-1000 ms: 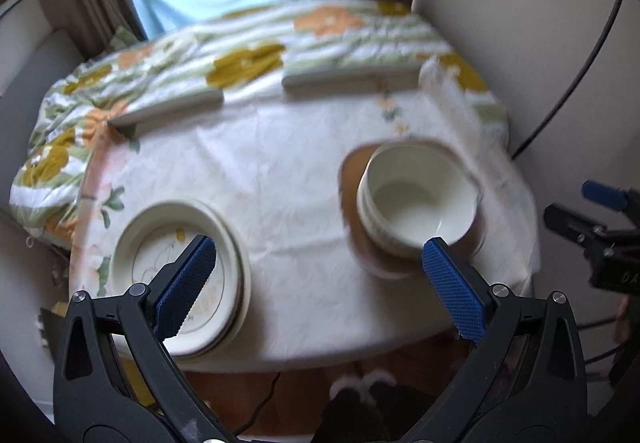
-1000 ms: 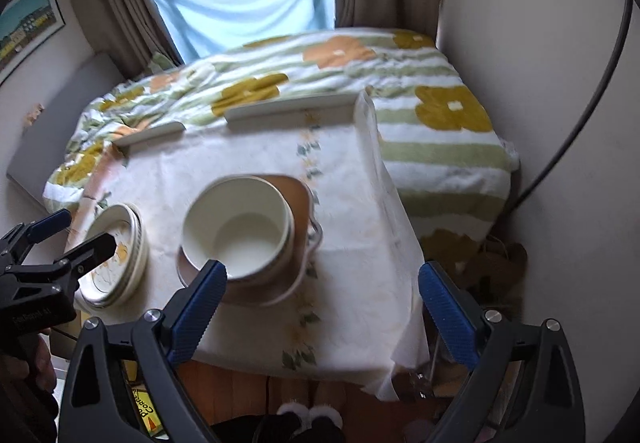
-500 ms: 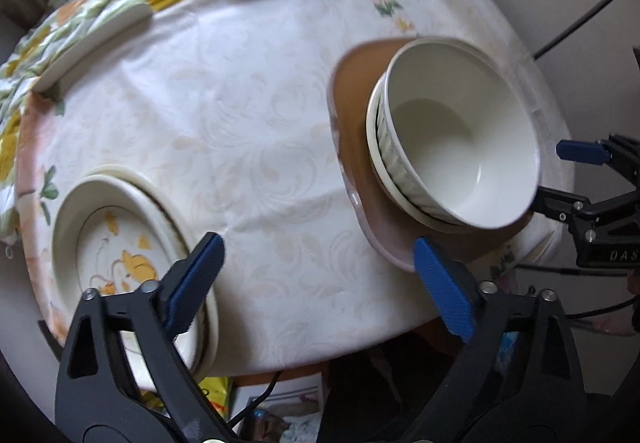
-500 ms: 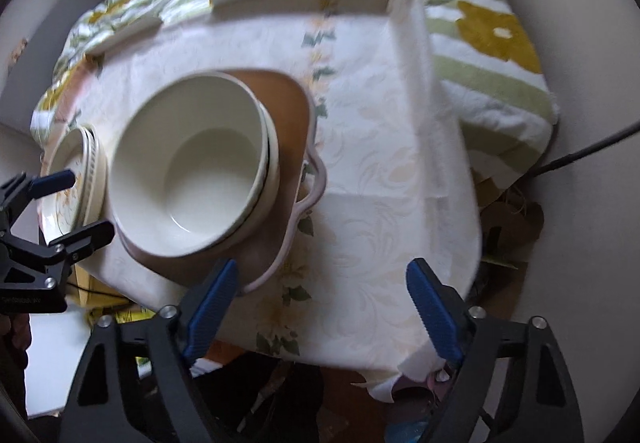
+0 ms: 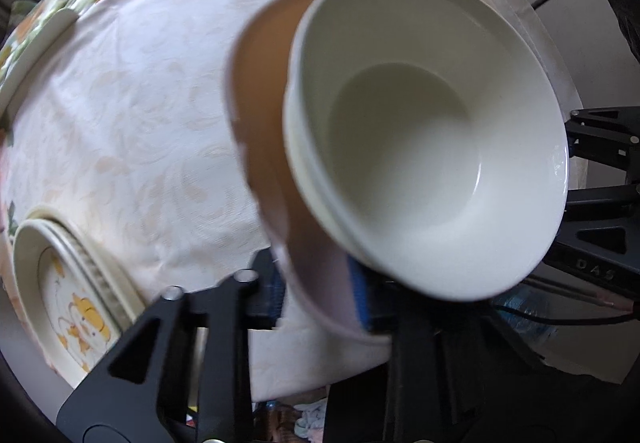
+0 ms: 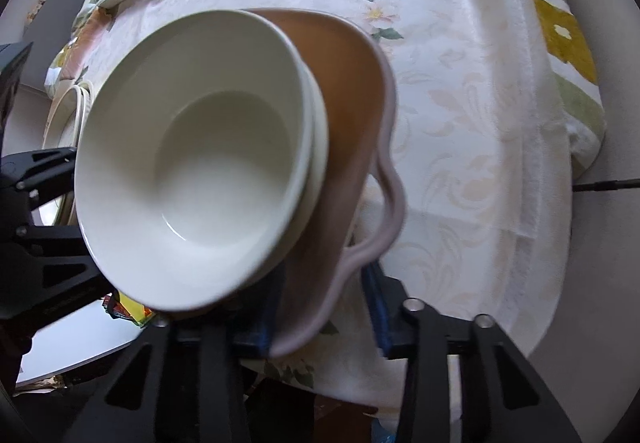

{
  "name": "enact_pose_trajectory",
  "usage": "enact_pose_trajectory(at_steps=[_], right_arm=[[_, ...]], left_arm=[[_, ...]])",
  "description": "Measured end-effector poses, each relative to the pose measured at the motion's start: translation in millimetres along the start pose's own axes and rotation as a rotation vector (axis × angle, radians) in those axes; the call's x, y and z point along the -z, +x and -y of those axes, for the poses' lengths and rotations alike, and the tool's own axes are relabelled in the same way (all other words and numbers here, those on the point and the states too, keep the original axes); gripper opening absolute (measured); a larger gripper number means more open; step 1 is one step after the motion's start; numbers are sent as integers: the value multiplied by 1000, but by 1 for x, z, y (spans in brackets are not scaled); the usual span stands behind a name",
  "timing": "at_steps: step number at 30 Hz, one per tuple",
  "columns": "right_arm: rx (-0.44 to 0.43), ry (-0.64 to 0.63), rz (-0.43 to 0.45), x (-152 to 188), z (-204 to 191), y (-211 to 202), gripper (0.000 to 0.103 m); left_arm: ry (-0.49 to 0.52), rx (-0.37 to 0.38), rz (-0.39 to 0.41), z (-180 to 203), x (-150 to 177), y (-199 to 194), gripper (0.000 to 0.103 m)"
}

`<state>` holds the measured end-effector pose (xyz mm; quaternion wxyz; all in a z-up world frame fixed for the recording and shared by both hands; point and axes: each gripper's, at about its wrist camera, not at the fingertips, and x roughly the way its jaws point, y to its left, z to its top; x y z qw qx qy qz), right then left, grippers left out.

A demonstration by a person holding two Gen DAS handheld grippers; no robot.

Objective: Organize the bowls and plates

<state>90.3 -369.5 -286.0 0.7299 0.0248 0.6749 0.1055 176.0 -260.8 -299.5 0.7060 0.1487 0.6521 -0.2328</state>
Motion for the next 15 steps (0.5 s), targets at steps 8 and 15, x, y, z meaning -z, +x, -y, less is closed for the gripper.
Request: enact_pose_trajectory(at_steps=[8,15], right_arm=[[1,-75,40,6,-9,1,17],[23,-107,63,10,-13,-2,16]], left_arm=[[30,-19,49,10,1,-1,12],[18,-41,79,21,9,-12,12]])
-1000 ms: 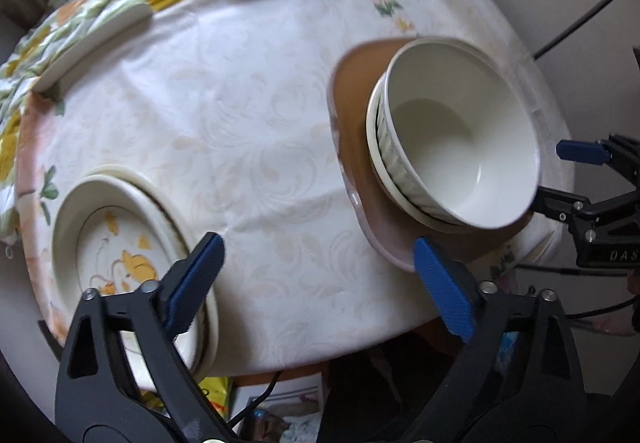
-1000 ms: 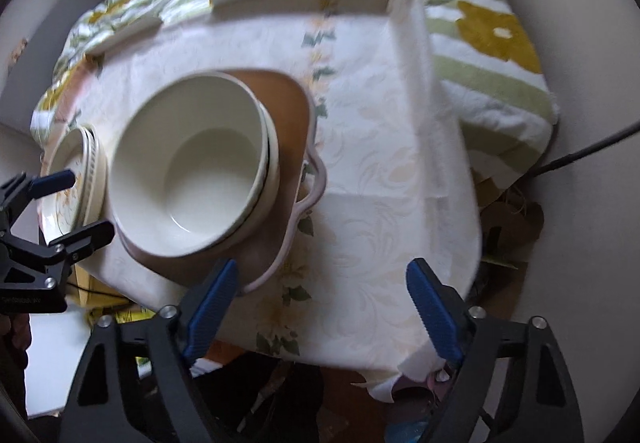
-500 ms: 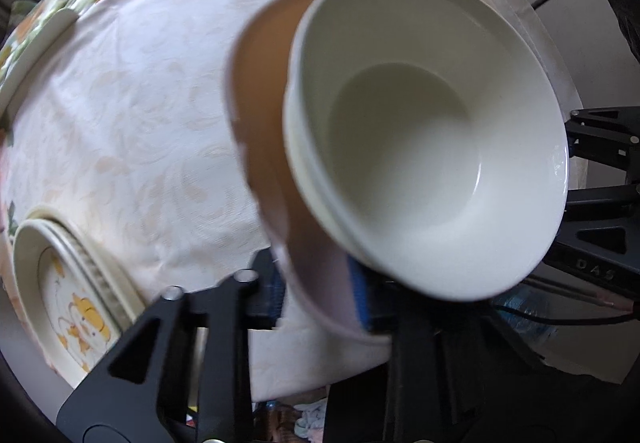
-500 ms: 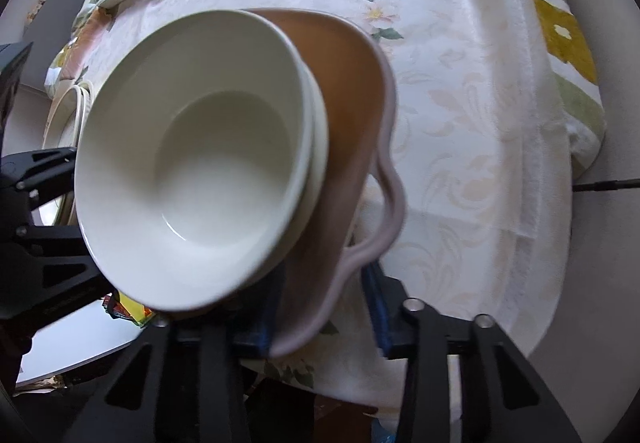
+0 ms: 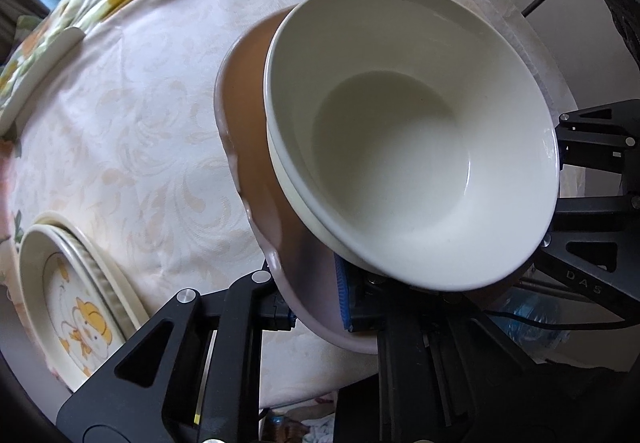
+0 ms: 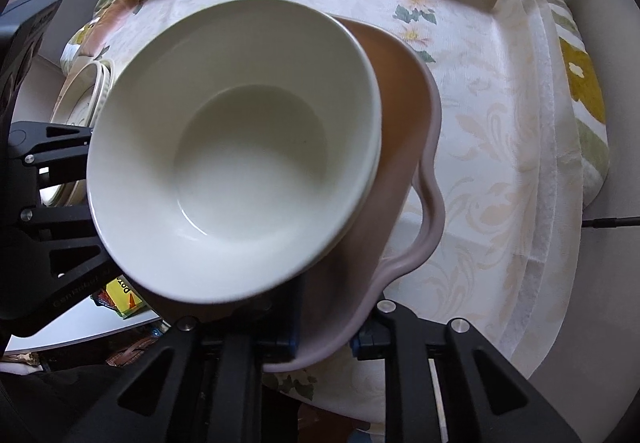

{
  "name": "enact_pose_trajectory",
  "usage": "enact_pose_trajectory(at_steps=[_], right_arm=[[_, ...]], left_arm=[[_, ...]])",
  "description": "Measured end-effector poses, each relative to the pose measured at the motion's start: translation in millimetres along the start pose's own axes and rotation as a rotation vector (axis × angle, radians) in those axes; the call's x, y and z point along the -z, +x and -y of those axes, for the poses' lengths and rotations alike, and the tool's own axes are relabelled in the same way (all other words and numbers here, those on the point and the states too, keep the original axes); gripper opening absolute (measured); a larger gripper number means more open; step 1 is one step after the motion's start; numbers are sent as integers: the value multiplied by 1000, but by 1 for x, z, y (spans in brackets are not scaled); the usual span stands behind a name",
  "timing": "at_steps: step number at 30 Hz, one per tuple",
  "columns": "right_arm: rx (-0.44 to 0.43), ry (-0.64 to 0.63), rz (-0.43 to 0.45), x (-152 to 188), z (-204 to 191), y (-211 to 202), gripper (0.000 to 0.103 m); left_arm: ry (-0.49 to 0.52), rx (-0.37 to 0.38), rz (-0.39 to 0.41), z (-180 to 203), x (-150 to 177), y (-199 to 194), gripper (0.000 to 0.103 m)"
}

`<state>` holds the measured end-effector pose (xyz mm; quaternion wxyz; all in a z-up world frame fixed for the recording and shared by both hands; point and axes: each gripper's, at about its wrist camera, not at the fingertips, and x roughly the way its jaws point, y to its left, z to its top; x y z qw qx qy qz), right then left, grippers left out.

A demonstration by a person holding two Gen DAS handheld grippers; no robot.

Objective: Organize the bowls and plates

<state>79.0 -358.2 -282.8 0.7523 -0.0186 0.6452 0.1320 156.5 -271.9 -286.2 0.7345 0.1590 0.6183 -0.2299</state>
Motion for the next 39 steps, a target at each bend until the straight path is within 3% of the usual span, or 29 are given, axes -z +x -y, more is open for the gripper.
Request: enact_pose_trajectory(at_steps=[12,22,32,39], right_arm=[[28,-113,89,-10,-17,-51,17],[38,-219,144,-41,-105,-71,17],[-8,-194,131,-71,-213,-39,16],[-14,-151,105,-83,-254,-4,16]], left_arm=[[-76,-57,105,-16,17,-69,12],[-156,-99,165,-88,69,-125,12],[-157,-108,114,-206,133,-122,12],[-170,-61,73,-251,161,-95,12]])
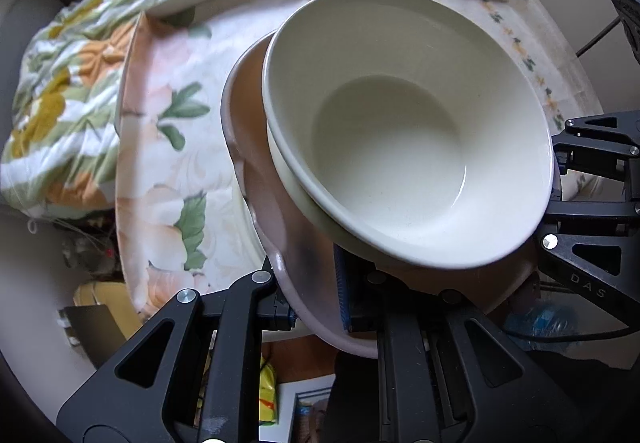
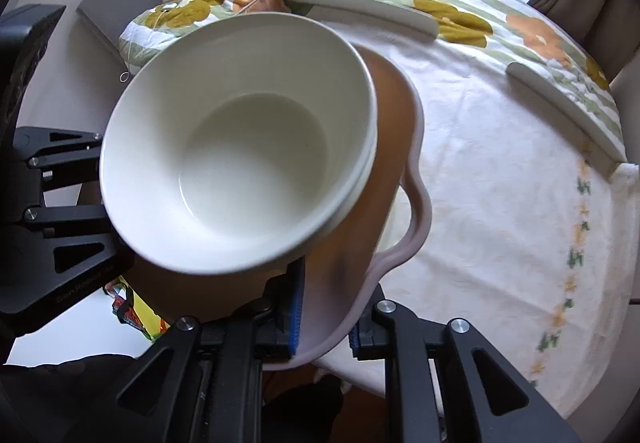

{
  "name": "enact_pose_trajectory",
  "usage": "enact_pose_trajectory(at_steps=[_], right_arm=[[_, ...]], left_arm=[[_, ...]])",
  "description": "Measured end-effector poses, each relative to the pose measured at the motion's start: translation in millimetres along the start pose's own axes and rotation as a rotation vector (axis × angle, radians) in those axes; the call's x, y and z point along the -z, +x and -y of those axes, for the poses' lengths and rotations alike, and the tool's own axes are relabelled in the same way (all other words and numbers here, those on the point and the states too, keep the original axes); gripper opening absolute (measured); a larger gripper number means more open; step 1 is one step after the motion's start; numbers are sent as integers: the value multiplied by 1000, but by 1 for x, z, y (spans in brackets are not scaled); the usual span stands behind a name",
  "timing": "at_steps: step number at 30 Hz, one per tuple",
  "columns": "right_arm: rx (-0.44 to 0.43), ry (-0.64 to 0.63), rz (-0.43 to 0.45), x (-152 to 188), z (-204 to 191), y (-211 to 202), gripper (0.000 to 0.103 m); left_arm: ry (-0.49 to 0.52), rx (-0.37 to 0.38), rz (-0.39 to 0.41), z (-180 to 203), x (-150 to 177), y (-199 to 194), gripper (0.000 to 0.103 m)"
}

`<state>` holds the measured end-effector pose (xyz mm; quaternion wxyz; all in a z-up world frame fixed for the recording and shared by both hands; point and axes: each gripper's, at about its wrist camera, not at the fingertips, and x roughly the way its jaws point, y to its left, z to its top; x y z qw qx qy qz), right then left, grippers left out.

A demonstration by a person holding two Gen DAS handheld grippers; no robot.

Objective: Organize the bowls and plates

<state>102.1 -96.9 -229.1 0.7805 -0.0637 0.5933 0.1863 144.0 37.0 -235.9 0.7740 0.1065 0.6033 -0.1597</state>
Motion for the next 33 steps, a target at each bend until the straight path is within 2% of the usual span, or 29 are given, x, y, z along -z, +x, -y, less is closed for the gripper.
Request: enact_pose_trajectory(at_steps=[11,19,27,33], right_arm=[[31,41,-11,3,-7,22,16],[28,66,17,5,-6,23,17],[10,79,-45,1,-3,28,17],[-37,120,-111,-3,3,31,17]], left_arm=[[3,40,1,-5,3,27,12],[36,-5,6,1,-2,29,12],[46,-8,-33,1,-8,32,12],[10,62,-103,-6,-14,35,15]])
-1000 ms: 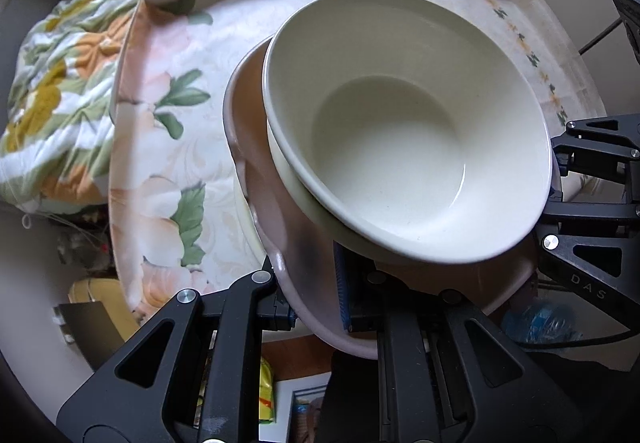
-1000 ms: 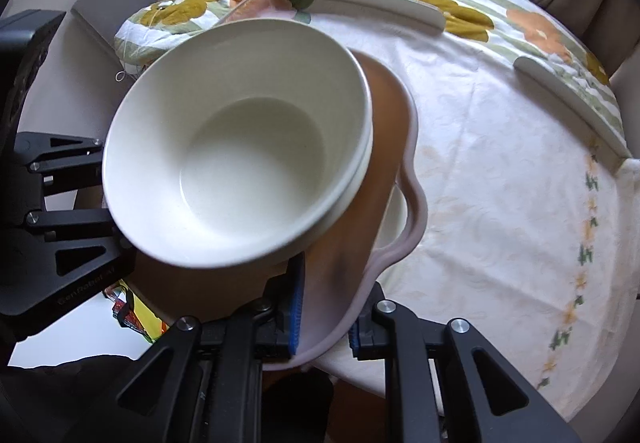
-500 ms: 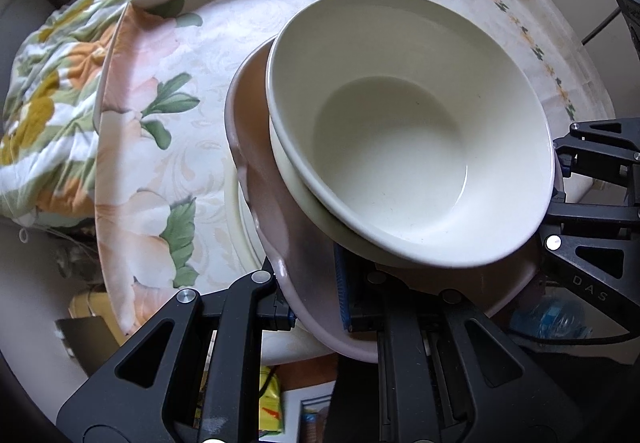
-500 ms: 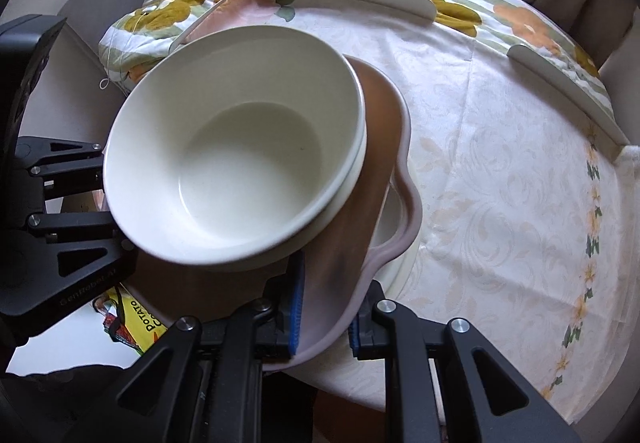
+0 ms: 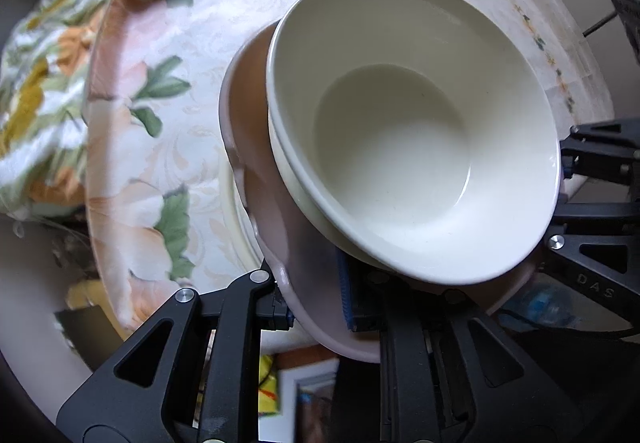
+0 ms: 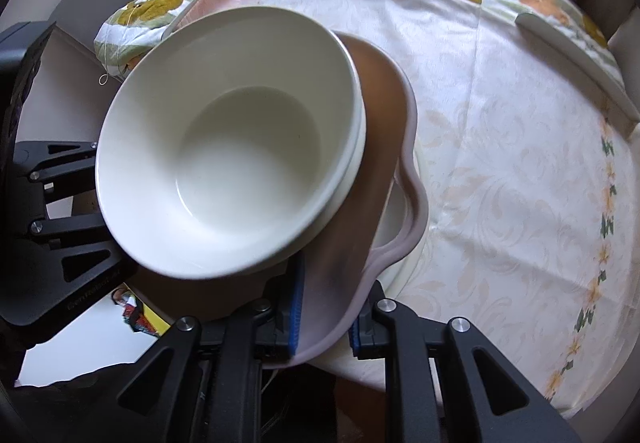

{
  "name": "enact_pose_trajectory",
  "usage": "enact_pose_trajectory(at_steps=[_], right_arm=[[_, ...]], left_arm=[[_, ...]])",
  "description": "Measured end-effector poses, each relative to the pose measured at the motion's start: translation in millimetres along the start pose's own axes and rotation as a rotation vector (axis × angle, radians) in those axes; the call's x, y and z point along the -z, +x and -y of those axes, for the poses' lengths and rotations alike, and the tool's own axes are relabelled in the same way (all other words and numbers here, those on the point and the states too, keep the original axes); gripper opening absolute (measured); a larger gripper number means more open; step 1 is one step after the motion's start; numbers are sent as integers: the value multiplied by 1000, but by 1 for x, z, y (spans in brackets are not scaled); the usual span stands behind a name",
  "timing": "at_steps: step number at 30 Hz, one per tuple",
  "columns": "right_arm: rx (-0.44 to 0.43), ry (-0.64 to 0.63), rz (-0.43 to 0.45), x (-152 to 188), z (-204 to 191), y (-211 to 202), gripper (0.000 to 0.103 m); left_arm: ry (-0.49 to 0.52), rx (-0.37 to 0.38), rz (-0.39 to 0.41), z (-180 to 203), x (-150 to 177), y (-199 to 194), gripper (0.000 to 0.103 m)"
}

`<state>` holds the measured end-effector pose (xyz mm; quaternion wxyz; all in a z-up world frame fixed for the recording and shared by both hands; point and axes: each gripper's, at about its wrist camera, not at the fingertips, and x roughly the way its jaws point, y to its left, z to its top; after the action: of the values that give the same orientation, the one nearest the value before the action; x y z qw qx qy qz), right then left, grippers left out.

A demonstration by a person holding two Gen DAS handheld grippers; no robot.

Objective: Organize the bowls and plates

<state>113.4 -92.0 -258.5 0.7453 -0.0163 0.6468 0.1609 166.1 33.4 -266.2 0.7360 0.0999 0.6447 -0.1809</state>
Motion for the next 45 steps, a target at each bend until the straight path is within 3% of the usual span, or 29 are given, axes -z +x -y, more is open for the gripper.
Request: enact_pose_trajectory(at_steps=[3,13,15,19,22,26,40,45], right_arm=[[-28,42,-27,-2,4,1,17],[-52,182,-56,-1,13,-6,17],[-65,204,-49,1,15,-8,22],[-76,233,-34,4,13,-12,26],[-36,220,-17,6,10,-19,28],[1,215,0,7,12,-27,40],[35,256,68,24,7,-48,42],[54,241,166,44,3,-82,42]], left_arm=[[-58,62,-44,-8,-4,2,16],[-120,112,-105,-4,-3,1,27],[-119,117,-108,0,-2,-1,31],[-97,154,-92,13,-1,-6,59],[-80,121,-74,18,-1,-12,65],[-86,92,-59,19,-1,-18,74],[-123,59,22,13,17,-48,74],[-137,-26,151,27,44,-96,74]])
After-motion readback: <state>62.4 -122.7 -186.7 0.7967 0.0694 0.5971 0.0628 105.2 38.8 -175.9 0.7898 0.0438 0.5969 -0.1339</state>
